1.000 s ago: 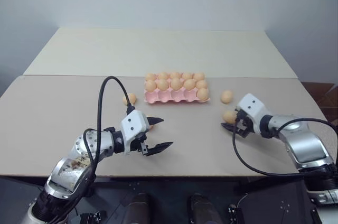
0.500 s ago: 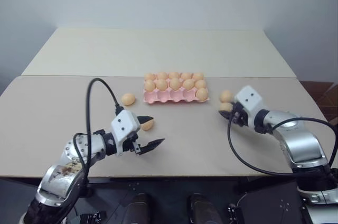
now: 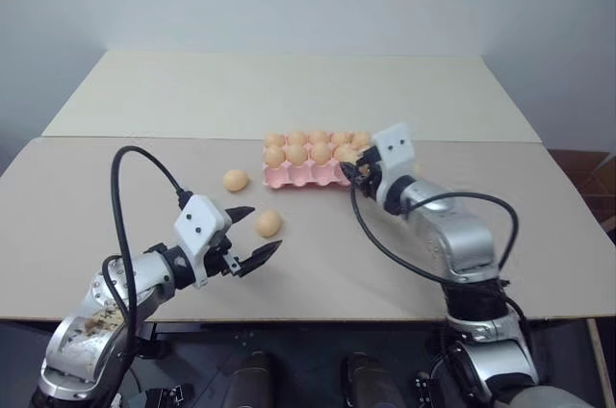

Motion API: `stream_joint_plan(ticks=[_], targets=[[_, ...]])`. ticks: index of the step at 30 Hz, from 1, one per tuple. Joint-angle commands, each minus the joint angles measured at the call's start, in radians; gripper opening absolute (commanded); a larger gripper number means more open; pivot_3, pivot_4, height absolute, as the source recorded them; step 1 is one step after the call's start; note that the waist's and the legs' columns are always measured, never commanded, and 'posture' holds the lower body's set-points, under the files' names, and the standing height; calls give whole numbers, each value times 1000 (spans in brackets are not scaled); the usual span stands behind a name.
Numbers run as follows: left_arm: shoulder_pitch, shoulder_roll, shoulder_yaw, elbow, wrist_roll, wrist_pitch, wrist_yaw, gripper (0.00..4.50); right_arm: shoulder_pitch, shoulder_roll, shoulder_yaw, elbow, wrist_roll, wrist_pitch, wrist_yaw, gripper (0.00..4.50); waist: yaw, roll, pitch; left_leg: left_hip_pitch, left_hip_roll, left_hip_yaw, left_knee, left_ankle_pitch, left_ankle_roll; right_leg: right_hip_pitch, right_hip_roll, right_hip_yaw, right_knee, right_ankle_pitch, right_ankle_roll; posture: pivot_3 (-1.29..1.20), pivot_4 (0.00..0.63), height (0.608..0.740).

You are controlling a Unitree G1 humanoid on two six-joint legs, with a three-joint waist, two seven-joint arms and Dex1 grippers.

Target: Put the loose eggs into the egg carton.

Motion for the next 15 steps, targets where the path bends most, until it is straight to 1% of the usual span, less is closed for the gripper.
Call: stream_joint_plan(ticks=[1, 7, 14, 15], targets=[[1, 6, 2, -42, 11, -16, 14, 4111, -40, 11, -4, 63, -22, -87, -20, 1872, 1, 0, 0, 0, 0, 0, 0, 0, 0, 0, 0, 0, 0, 0, 0, 0, 150, 740], [5, 2, -12, -59, 14, -10, 35, 4111, -72, 19, 24, 151, -39, -153, 10, 1872, -1, 0, 0, 0, 0, 0, 0, 0, 0, -1, 0, 0, 0, 0, 0, 0, 150, 740], [5, 5, -18, -60, 20, -14, 49, 4111, -101, 35, 39, 236, -68, -211, 3, 1872, -3, 0, 0, 0, 0, 0, 0, 0, 0, -1, 0, 0, 0, 0, 0, 0, 150, 740], [6, 6, -19, -60, 21, -15, 50, 4111, -103, 38, 39, 242, -71, -216, 3, 2209, -3, 0, 0, 0, 0, 0, 0, 0, 0, -1, 0, 0, 0, 0, 0, 0, 150, 740]])
